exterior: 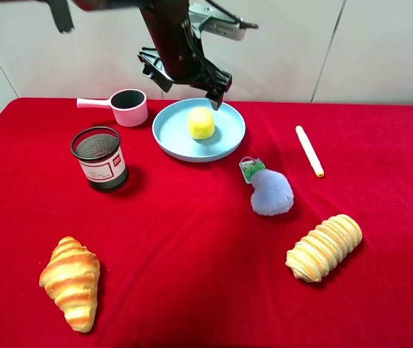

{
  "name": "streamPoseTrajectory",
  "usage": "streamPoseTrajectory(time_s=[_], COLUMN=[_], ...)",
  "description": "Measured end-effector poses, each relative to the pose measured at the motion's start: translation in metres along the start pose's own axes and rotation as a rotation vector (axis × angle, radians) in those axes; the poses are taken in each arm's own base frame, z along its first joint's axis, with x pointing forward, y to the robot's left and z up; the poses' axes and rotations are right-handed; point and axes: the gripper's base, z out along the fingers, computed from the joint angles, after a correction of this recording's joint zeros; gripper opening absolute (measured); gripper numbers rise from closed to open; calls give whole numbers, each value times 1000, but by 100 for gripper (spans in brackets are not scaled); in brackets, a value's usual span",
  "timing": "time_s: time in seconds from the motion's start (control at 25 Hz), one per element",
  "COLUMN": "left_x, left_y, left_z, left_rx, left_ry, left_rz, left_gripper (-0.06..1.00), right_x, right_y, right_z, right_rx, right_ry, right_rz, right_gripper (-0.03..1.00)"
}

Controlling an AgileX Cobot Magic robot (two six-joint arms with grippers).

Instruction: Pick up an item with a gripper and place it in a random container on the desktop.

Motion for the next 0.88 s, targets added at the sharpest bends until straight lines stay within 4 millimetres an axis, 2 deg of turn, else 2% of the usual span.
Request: streamPoseTrajectory(time_s=[0.44, 0.56, 0.88], left_x=[14, 20, 26], left_y=[9, 10, 6], left_z=[-78, -95, -133], left_rx=[10, 20, 126], left_ry=[131, 170, 115], left_rz=[-34, -20, -12], left_gripper=[99, 99, 99], right_x=[0, 0, 0], right_y=[0, 0, 0], right_z=[0, 0, 0], right_rx=[0, 0, 0], right_ry=[0, 0, 0], right_rz=[0, 0, 0], right_gripper=[69, 69, 69])
